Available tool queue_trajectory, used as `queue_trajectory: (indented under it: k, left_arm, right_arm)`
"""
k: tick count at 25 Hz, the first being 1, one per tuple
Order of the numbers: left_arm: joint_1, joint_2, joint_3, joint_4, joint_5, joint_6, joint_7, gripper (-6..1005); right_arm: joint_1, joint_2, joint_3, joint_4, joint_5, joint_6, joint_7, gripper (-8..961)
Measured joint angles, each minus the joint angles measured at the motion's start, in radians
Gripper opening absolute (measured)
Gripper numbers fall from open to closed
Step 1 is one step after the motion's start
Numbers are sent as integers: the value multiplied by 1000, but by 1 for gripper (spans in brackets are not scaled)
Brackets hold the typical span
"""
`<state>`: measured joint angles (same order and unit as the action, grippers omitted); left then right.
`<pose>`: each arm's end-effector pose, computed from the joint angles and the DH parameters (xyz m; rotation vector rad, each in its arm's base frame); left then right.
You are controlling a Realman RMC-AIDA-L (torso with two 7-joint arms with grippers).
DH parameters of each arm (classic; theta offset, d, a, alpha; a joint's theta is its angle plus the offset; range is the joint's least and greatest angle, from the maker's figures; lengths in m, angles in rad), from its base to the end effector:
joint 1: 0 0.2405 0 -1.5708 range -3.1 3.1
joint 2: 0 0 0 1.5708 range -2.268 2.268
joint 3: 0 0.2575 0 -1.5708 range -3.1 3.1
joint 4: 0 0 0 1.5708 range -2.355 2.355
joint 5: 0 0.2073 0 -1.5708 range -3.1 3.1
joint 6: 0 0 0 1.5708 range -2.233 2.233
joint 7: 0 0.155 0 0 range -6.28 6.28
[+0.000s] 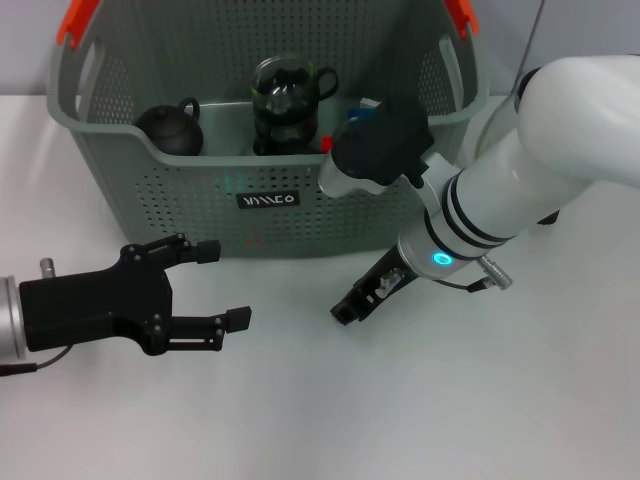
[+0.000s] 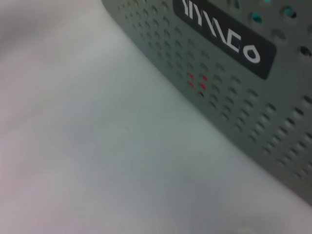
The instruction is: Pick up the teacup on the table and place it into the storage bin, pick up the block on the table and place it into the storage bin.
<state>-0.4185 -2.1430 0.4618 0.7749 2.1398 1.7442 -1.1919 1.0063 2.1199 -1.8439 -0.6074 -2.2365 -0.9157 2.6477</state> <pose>-0.2836 0.2851 0.0027 -2.6886 -0.4812 -0.7281 0.1487 0.3839 -0.1505 -2.6833 0.8285 -0.4523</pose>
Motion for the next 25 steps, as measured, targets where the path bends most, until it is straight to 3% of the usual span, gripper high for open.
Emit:
queue_trajectory:
  k: [6, 12, 19, 22, 25]
  left_arm:
    - [2, 0, 0, 0, 1, 1, 0, 947]
    - [33, 4, -13, 6, 4, 5, -1, 947]
    - [86, 4, -84, 16, 11, 5, 0, 947]
    - [98, 1, -106, 23, 9, 18, 0, 947]
    - [98, 0, -115, 23, 4, 33, 0, 947]
  right_arm:
    - [-13, -7, 0, -50, 0, -16, -9, 463]
    - [-75, -22, 41, -202, -7, -122, -39, 464]
    - [-200, -25, 234, -523, -11, -363, -104, 465]
    - [-222, -24, 330, -696, -4, -465, -111, 465]
    - [-196, -22, 445, -824, 2, -514, -123, 466]
